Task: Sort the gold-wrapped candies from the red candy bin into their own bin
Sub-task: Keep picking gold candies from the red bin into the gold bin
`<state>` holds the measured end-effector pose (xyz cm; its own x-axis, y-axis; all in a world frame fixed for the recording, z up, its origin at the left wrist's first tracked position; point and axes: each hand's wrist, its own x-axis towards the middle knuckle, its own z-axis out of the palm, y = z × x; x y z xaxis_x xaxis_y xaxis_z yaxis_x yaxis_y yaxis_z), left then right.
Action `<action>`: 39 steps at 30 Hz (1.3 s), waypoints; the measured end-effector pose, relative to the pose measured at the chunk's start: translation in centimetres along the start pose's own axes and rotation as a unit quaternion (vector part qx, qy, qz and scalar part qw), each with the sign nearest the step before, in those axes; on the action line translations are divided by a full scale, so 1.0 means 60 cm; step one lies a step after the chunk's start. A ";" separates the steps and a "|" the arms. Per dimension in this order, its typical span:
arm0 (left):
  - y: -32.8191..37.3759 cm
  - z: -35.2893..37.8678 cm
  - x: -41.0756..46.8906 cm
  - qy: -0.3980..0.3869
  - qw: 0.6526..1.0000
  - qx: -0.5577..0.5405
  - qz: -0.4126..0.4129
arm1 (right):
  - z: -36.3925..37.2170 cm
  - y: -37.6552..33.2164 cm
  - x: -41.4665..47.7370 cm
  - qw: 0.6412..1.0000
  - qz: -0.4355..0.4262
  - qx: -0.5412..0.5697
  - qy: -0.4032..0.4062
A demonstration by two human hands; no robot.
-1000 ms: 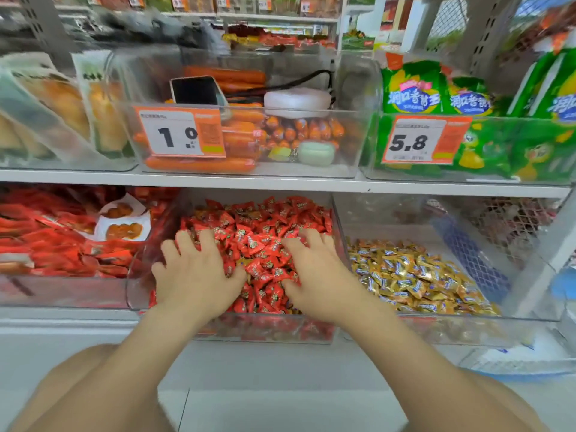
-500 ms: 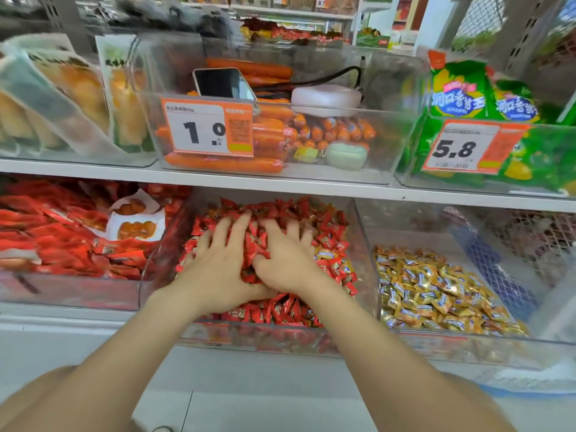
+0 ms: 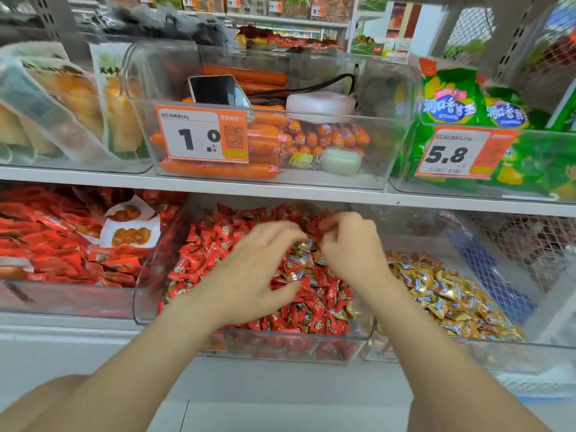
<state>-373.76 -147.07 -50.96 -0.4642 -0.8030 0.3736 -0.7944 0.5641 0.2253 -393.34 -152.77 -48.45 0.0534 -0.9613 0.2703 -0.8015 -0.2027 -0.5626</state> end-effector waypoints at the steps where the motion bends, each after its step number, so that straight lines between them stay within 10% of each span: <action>1: 0.004 0.012 0.008 -0.013 0.999 0.027 0.022 | -0.002 0.006 -0.004 1.000 0.005 -0.029 -0.003; 9: -0.065 0.023 0.008 -0.091 0.965 0.191 -0.155 | 0.015 -0.005 -0.010 0.971 -0.083 -0.192 -0.114; 20: -0.073 0.006 0.041 -0.266 0.918 0.128 -0.266 | 0.066 -0.041 0.047 0.927 0.153 -0.114 -0.323; 32: -0.081 -0.038 0.032 -0.164 0.944 -0.112 -0.263 | 0.034 -0.004 0.042 0.924 0.098 0.226 -0.291; 39: -0.032 -0.047 0.012 -0.045 0.974 0.004 -0.220 | -0.001 0.021 0.019 0.951 -0.104 0.034 -0.290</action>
<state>-371.45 -148.17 -48.60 -0.1103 -0.9805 0.1624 -0.9273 0.1603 0.3382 -394.33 -154.11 -48.79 0.5414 -0.8366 -0.0841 -0.6983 -0.3916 -0.5992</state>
